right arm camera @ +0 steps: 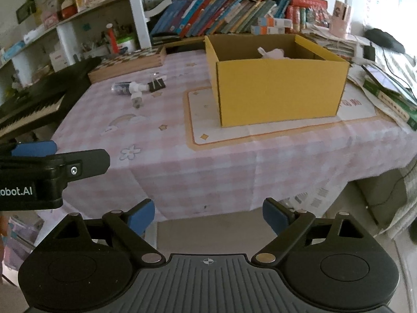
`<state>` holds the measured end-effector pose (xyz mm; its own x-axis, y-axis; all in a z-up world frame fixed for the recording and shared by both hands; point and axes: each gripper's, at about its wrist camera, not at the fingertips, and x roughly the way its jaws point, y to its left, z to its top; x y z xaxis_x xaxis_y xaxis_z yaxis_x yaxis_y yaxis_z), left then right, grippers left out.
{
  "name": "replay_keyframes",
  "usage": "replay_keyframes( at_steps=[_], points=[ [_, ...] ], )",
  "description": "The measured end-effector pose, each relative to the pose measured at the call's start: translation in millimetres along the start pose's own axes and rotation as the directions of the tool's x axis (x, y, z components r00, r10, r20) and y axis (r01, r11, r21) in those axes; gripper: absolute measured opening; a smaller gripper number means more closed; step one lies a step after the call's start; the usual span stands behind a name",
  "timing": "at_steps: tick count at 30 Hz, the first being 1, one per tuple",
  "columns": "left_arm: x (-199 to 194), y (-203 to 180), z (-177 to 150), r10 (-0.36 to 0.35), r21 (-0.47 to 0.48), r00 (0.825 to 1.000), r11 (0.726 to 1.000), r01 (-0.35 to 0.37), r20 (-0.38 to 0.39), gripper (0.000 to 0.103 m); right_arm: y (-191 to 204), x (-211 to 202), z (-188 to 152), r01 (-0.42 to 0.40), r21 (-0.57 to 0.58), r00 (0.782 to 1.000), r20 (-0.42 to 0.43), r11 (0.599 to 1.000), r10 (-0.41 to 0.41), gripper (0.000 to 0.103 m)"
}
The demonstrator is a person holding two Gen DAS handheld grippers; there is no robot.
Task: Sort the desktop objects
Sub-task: 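Lift both open tools out of the box and move back over the table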
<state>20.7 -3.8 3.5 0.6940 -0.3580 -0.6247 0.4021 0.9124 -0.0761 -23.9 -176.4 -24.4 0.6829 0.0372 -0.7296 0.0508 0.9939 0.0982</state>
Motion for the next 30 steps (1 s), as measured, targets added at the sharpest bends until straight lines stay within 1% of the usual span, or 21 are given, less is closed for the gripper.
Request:
replay_keyframes(
  at_steps=[4, 8, 13, 19, 30],
  points=[
    [-1, -2, 0, -0.015, 0.008, 1.000, 1.000, 0.015, 0.007, 0.103, 2, -1, 1, 0.005, -0.008, 1.000, 0.004, 1.000, -0.005, 0.092],
    [-4, 4, -2, 0.004, -0.023, 1.000, 1.000, -0.004, 0.006, 0.103, 11, 1, 3, -0.005, -0.050, 1.000, 0.002, 0.999, 0.005, 0.092],
    [-9, 22, -8, 0.046, -0.078, 0.999, 0.996, -0.047, -0.005, 0.103, 27, 7, 9, -0.041, -0.106, 0.999, -0.011, 0.994, 0.040, 0.092],
    [-18, 42, -11, 0.104, -0.130, 0.994, 0.986, -0.102, 0.009, 0.103, 50, 14, 15, -0.100, -0.182, 0.995, -0.019, 0.978, 0.099, 0.092],
    [-29, 77, -14, 0.217, -0.214, 0.976, 0.954, -0.208, 0.017, 0.103, 89, 30, 30, -0.203, -0.285, 0.979, -0.027, 0.937, 0.204, 0.092]
  ],
)
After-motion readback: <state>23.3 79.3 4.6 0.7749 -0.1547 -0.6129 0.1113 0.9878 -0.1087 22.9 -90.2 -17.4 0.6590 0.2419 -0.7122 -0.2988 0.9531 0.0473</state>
